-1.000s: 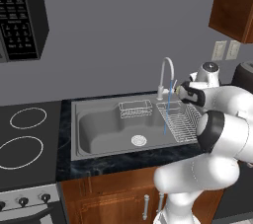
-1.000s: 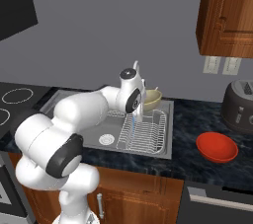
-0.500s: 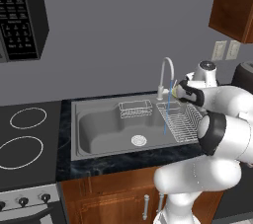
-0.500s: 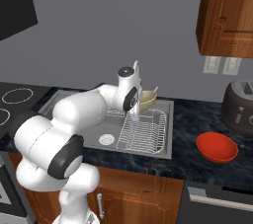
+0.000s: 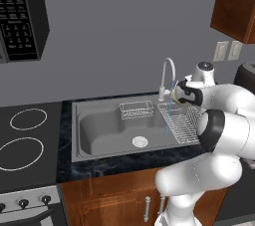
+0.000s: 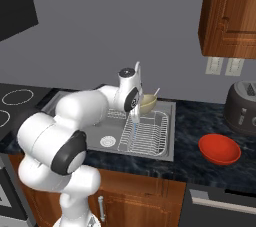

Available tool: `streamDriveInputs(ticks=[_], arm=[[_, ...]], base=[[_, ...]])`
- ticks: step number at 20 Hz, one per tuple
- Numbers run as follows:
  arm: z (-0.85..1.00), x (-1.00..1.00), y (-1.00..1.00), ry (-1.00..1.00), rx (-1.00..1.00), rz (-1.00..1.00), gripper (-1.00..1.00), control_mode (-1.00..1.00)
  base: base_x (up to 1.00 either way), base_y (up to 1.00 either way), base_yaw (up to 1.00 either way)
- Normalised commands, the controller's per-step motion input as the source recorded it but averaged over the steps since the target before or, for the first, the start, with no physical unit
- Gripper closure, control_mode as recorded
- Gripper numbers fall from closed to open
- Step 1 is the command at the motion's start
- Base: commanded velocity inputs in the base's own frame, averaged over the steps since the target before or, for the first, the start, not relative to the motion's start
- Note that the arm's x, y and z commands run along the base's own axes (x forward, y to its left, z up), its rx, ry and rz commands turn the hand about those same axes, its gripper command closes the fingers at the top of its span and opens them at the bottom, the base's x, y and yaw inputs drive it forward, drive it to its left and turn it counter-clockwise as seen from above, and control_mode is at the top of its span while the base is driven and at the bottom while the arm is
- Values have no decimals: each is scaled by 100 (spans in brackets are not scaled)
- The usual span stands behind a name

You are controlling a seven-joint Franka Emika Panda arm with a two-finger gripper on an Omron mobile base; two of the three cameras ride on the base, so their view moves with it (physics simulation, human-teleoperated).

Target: Rinse each bowl for a few seconds and place them down in the sink or on the counter.

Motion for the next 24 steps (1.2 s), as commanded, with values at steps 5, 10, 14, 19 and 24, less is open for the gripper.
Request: streamDriveInputs(ticks=[5, 10, 14, 19, 24], arm=[[-13, 20, 0, 1, 0, 1, 100, -100], [-7, 17, 0, 0, 1, 2, 100, -100], [-11, 17, 0, 0, 2, 2, 100, -100], [-10, 12, 0, 0, 3, 3, 100, -100], [-5, 6, -4, -1, 3, 3, 100, -100]], base=[[0, 0, 0], [0, 0, 0], [0, 0, 0], [0, 0, 0], [0, 0, 0]])
